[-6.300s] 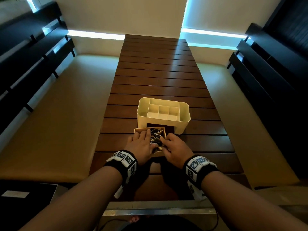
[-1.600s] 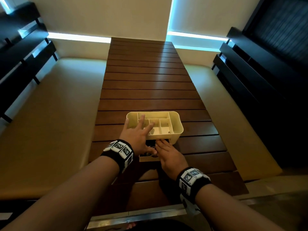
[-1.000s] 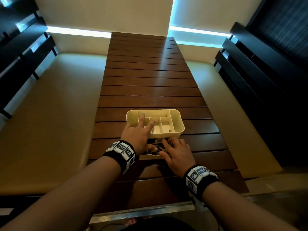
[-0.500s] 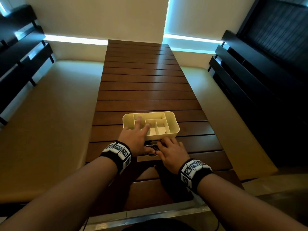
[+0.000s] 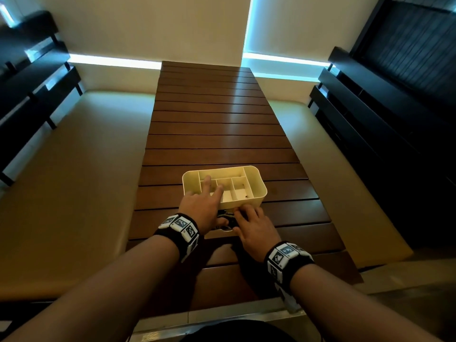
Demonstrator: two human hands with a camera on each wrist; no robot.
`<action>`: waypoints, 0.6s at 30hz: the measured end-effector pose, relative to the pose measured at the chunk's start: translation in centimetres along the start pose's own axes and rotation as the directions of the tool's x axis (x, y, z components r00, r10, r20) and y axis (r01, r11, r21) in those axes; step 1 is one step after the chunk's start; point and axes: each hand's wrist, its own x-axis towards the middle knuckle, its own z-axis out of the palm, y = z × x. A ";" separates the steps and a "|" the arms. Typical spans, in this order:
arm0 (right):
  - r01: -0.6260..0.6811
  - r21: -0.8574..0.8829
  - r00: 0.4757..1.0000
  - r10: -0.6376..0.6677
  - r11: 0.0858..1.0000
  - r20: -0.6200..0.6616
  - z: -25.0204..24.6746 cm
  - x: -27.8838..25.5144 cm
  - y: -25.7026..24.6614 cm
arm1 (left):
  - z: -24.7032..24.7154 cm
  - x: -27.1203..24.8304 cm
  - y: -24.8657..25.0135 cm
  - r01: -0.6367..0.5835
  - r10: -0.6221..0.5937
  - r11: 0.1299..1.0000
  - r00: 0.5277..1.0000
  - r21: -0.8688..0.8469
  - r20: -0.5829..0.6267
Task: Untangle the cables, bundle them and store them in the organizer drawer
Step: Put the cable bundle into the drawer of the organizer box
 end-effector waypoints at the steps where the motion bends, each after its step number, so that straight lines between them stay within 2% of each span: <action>1: 0.010 -0.012 0.999 -0.010 1.000 -0.044 0.2 0.0 0.0 | 0.0 0.0 0.0 0.000 0.000 1.000 1.000 -0.004 0.003; 5: 0.122 -0.025 0.971 -0.125 0.992 -0.204 1.1 0.5 0.5 | -0.5 -0.3 -0.4 -0.030 0.030 1.000 0.999 -0.001 0.011; 8: 0.157 -0.040 0.965 -0.162 0.987 -0.208 1.5 0.7 1.0 | -0.6 -0.6 -0.7 -0.067 0.067 0.998 0.998 0.013 0.020; 11: 0.127 -0.010 0.975 -0.127 0.992 -0.181 1.3 0.6 0.9 | -0.6 -0.7 -0.7 -0.077 0.077 0.997 0.997 0.012 0.008; 18: 0.126 0.036 0.963 -0.113 0.991 -0.245 0.7 0.2 0.3 | 0.0 -0.2 -0.9 -0.073 0.073 0.997 0.997 0.019 -0.006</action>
